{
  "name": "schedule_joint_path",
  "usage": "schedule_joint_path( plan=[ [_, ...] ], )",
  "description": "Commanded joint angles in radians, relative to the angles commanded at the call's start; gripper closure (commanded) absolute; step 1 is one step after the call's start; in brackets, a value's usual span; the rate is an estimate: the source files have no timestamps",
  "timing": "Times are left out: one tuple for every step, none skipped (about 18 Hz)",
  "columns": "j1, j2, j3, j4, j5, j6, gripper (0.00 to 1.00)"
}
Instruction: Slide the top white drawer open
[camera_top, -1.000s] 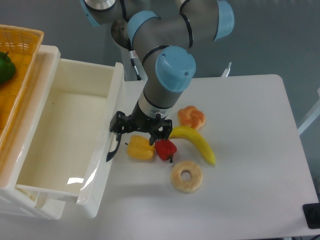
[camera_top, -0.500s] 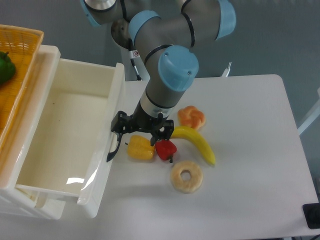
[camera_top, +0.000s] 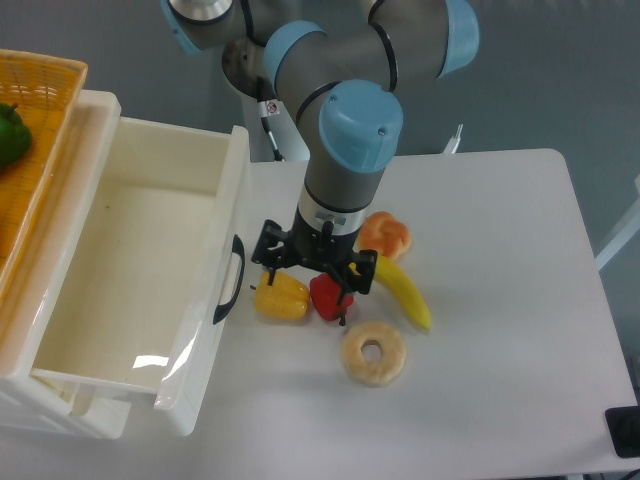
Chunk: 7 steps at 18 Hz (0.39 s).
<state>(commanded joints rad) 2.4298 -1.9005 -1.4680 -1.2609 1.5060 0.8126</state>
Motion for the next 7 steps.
schedule_joint_path(
  plan=[
    [-0.002, -0.005, -0.006, 0.0, 0.034, 0.034, 0.0],
    [-0.002, -0.006, -0.006, 0.0, 0.052, 0.06, 0.0],
    [0.0, -0.006, -0.006, 0.0, 0.056, 0.078, 0.0],
    [0.003, -0.006, -0.003, 0.0, 0.056, 0.091, 0.0],
    [0.009, -0.005, -0.002, 0.0, 0.056, 0.1, 0.0],
    [0.017, -0.005, 0.0, 0.0, 0.056, 0.109, 0.0],
    [0.02, -0.005, 0.003, 0.0, 0.056, 0.117, 0.0]
  ],
)
